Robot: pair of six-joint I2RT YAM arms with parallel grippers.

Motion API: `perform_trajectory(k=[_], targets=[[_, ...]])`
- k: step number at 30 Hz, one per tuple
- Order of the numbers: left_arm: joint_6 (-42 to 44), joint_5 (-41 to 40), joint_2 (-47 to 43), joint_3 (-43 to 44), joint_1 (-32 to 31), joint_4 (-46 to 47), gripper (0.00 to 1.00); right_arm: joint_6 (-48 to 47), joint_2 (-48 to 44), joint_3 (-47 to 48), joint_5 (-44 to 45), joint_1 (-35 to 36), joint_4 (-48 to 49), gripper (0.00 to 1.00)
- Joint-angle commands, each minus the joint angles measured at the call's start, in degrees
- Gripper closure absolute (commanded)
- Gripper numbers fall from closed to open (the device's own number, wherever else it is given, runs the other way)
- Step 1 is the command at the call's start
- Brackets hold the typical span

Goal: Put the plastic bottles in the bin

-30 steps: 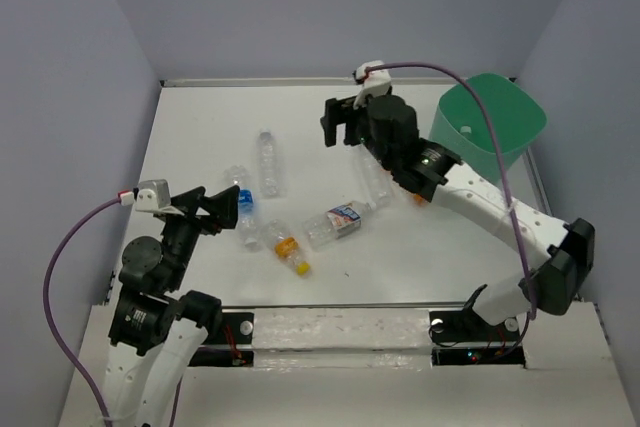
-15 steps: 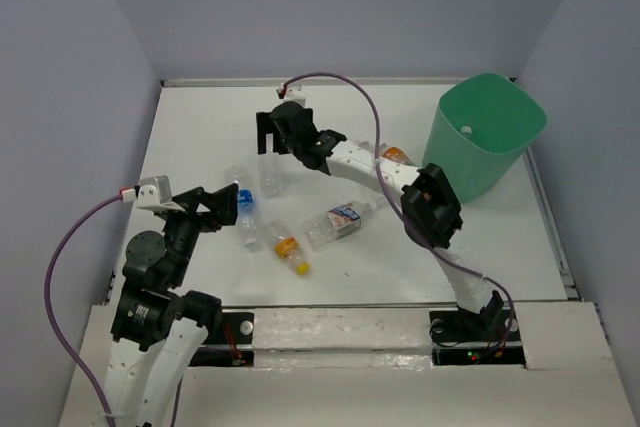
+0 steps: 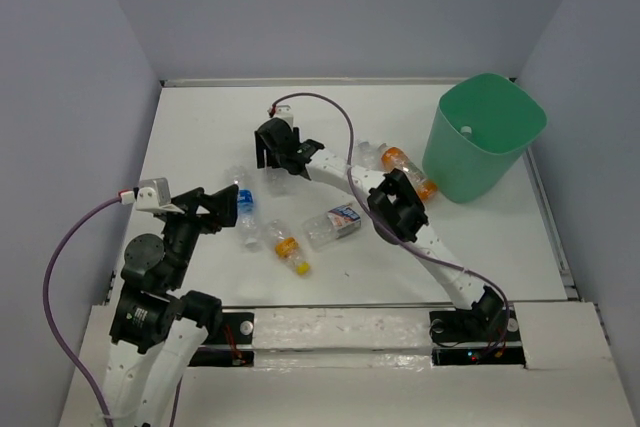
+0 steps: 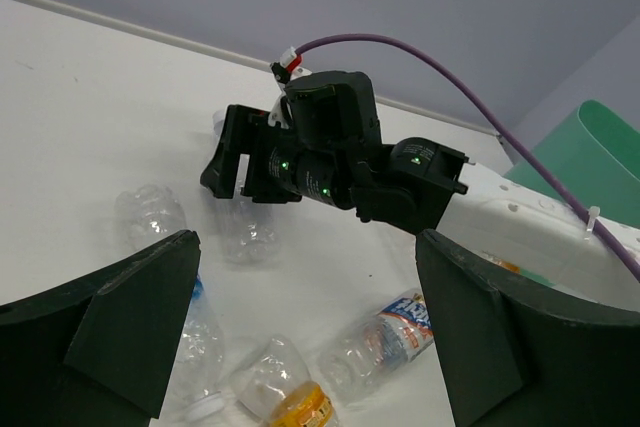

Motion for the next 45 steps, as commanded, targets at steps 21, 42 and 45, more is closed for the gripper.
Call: perform_trajectory(k=[21, 42, 45], targets=[[0.5, 2.2, -0.4, 0.7, -0.3, 3.2, 0.01, -27.9, -61.4, -45.1, 15.1, -8.0, 31.7, 0.52], [1.4, 3.6, -0.1, 0.8, 0.2, 3.4, 0.01, -32.8, -75.0, -68.6, 20.1, -41.3, 42.7, 0.38], [1.4, 3.7, 0.0, 0.8, 0.2, 3.6, 0.01, -28.7, -76.7, -68.0, 20.0, -41.3, 38.8, 0.07]])
